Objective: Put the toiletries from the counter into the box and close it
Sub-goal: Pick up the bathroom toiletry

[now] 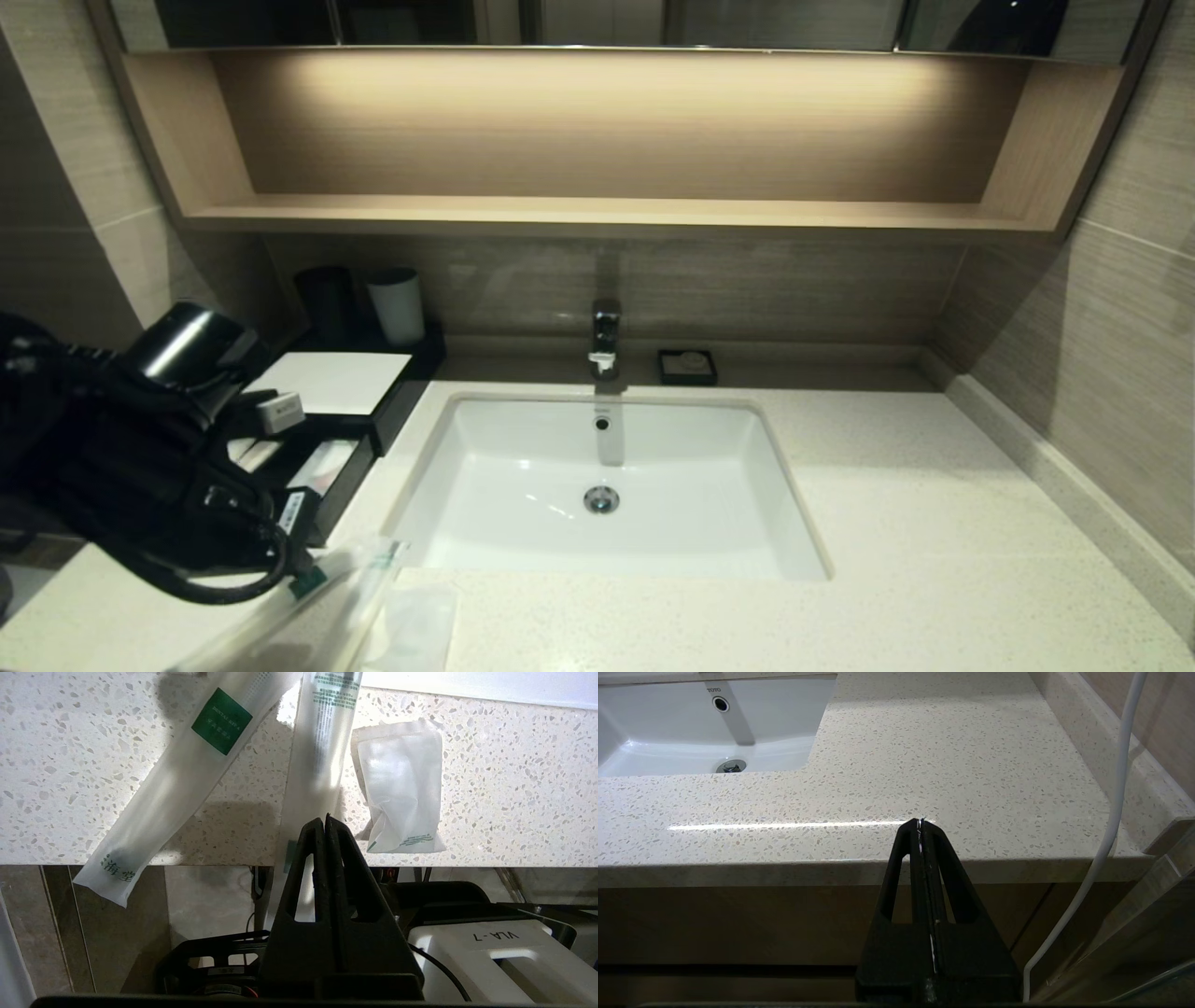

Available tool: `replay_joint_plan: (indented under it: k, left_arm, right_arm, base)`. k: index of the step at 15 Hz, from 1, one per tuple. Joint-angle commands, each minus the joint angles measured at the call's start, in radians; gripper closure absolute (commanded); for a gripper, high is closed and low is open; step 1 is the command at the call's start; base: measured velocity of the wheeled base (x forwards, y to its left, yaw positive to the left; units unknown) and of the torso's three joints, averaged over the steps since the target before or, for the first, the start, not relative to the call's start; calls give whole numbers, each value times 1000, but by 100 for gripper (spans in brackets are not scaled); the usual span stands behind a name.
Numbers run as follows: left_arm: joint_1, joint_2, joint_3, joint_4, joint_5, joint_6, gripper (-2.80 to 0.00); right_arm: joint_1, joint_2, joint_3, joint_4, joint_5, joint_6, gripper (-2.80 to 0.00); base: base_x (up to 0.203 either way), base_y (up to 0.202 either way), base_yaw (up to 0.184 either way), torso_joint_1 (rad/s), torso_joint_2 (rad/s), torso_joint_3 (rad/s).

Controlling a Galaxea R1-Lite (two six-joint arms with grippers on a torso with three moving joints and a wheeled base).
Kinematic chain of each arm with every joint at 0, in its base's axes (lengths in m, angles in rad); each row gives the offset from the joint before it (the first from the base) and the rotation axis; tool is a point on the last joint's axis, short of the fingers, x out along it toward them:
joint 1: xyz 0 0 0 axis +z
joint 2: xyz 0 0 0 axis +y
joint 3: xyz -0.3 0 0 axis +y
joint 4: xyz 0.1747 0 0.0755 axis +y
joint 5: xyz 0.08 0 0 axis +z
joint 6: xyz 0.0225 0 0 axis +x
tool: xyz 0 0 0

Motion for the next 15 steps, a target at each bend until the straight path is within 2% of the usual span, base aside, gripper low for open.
replay_joint_plan:
  k: [1, 5, 6, 15]
  left_arm:
    - [0, 1, 28, 1, -4, 15, 0]
    - [0, 86, 42, -1, -7, 15, 0]
    - [-1, 91, 46, -7, -7, 15, -280]
    - [-9, 141, 58, -20, 1, 19, -280]
  right_arm:
    - [0, 2, 1, 1, 0, 0, 0]
    - [0, 2, 0, 1, 0, 0, 0]
    - [0, 2, 1, 1, 0, 0, 0]
    - [0, 2, 0, 1, 1, 0, 0]
  base:
    - [0, 0, 0, 0, 0, 0]
    - [0, 0, 0, 0, 0, 0]
    - [0, 0, 0, 0, 0, 0]
    - [0, 0, 0, 0, 0, 0]
